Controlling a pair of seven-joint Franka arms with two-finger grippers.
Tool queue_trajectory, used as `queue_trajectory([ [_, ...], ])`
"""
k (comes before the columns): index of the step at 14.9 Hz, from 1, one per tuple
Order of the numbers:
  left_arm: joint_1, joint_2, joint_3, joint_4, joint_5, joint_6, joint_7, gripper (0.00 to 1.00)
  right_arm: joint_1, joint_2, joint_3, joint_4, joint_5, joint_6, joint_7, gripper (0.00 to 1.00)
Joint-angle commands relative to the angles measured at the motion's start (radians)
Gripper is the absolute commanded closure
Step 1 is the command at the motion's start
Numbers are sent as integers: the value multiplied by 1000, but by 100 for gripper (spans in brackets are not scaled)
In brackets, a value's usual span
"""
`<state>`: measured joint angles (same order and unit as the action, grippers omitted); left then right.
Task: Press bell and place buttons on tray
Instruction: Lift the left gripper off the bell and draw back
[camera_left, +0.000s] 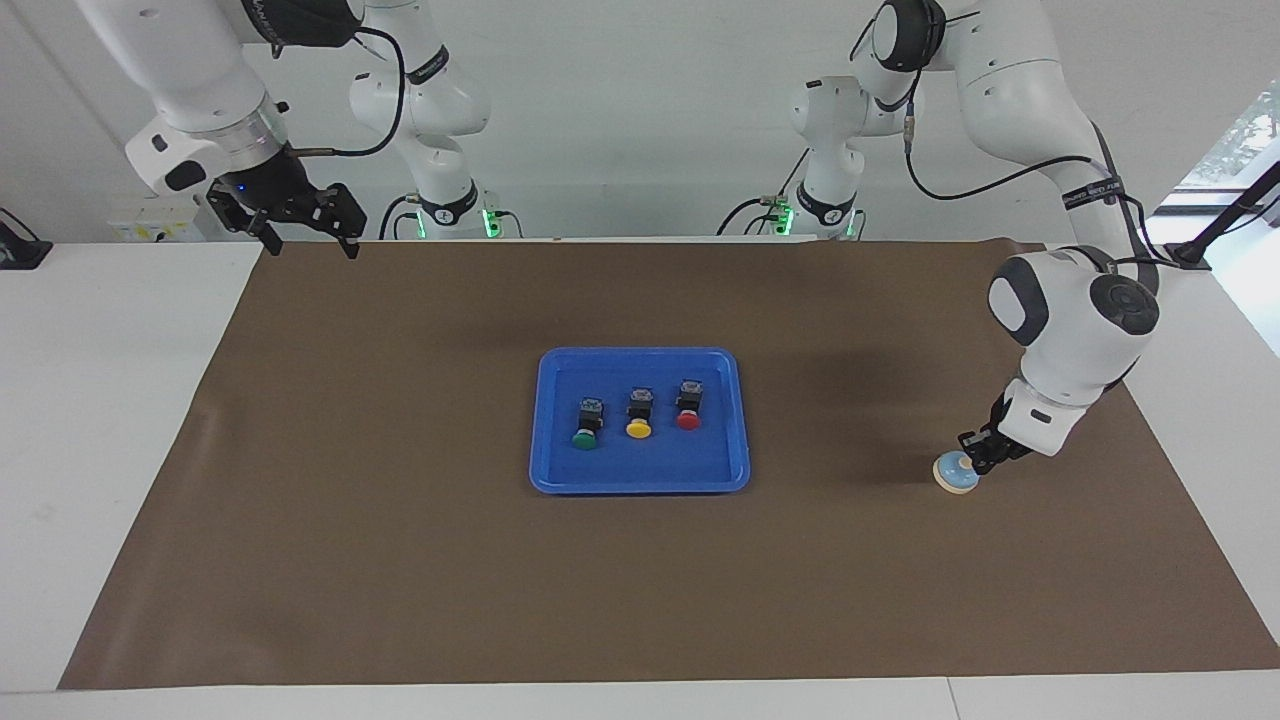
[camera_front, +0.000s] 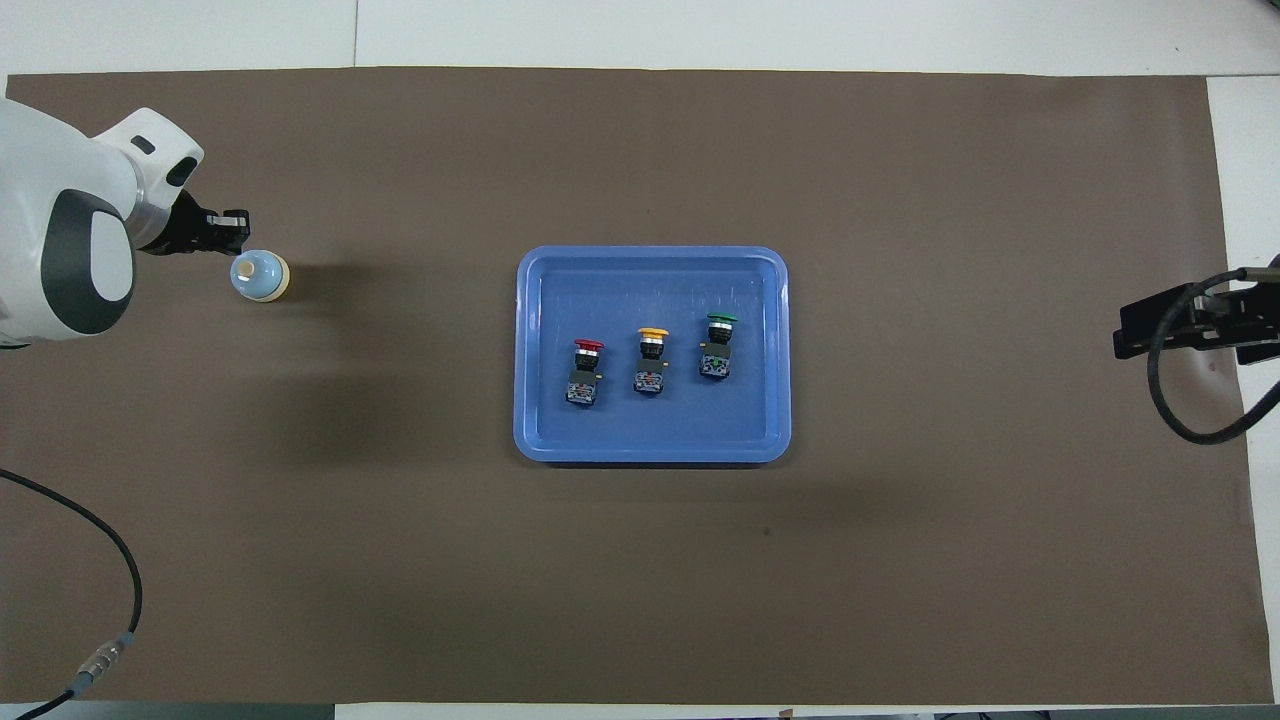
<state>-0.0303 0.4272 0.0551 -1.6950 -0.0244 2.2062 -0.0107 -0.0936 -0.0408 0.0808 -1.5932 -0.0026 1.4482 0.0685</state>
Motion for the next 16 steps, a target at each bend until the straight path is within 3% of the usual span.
queue_trajectory([
  [1, 15, 10, -1, -37, -2, 50, 20, 100, -11, -16, 16, -16, -8, 1, -19, 0],
  [4, 15, 7, -1, -142, -5, 174, 14, 100, -11, -16, 16, -16, -7, 1, -19, 0],
  [6, 15, 7, -1, -131, -5, 153, 12, 100, -14, -16, 16, -16, -7, 1, -19, 0],
  [12, 38, -8, 2, 96, -12, -148, 18, 100, -14, -16, 16, -16, -7, 1, -19, 0],
  [16, 47, -137, 6, 143, -12, -330, 18, 99, -14, -16, 16, -16, -7, 1, -19, 0],
])
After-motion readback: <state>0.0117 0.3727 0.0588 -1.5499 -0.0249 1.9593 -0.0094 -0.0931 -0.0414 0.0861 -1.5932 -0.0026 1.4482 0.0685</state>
